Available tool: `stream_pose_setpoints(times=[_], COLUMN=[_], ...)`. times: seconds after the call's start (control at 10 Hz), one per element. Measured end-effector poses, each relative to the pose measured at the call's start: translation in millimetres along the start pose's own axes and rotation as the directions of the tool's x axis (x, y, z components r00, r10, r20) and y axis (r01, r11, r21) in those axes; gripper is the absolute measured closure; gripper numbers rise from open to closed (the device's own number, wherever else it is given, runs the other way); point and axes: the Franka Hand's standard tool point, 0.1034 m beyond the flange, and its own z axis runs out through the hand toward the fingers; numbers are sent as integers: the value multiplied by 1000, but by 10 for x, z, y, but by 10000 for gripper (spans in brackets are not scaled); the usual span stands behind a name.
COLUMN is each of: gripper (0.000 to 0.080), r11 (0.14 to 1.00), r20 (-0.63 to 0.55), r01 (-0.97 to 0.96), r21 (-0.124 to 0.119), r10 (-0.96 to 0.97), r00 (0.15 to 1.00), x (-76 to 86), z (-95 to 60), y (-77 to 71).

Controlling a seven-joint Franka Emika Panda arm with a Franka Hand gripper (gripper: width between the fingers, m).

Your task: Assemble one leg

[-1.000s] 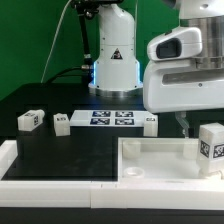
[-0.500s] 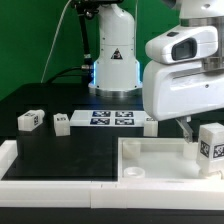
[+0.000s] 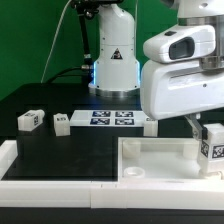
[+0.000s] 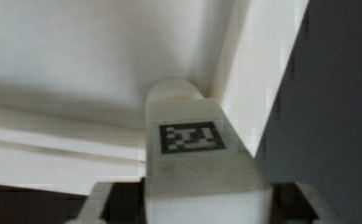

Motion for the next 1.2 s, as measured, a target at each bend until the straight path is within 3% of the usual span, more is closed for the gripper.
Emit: stream_pose_setpoints(times=[0.2,0.4,0.5,0.6,0.7,0.8,1.0,1.1,1.2], gripper=[501,503,503,503,503,503,502,502,502], r11=[981,815,759,638,558,405,205,168,210], r20=[-60,-94,-89,-70,-57,-35,-12,-4,-10], r01=[-191,-573,-644,-761,-821,-905,-970,-977,-969], r21=[18,83,97,117,123,131,131,134,133], r10=[192,579,651,770,830,914,979,986,977], r00=[980,810,754,634,555,404,205,169,211], x=[-6,-7,-5,-9,-10,-12,-17,-16,-17], z=[-20,-17,-17,-13,-12,-6,6,5,6], y=[90,121,123,126,125,102,41,47,45])
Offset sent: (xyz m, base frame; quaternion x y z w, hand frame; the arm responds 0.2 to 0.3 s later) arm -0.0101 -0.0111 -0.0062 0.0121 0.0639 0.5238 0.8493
